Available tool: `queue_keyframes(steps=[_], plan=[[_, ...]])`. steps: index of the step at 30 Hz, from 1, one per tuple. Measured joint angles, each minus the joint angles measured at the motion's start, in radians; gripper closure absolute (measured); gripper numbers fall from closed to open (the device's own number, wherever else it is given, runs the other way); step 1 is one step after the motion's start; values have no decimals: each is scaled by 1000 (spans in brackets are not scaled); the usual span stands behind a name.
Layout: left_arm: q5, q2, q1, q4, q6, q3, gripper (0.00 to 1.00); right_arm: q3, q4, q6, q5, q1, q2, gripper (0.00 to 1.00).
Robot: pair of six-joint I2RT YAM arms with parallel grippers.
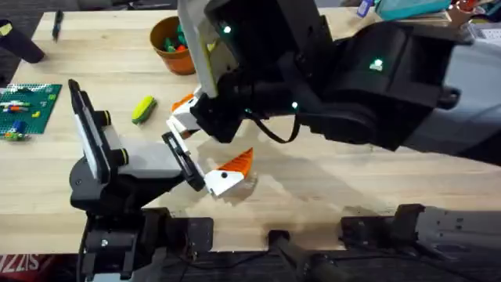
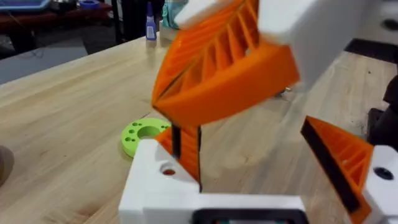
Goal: Pick up the gripper from the table and insert it into the empty holder that is missing its gripper. Then pick up a screw, insert it into the mounting hole, and use the screwdriver to tighten it. Finally, clean up the table by picking up the vegetable and placing it into the bucket.
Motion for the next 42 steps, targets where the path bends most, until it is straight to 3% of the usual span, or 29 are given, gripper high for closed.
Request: queue_keyframes(steps=[33, 38, 42], plan=[[0, 0, 0, 0, 0, 0, 15, 0, -13, 2, 0, 0, 50, 985], [0, 0, 0, 0, 0, 0, 15, 0, -18, 6, 3, 0, 50, 665], [0, 0, 0, 0, 0, 0, 15, 0, -19, 7, 7, 0, 50, 536]])
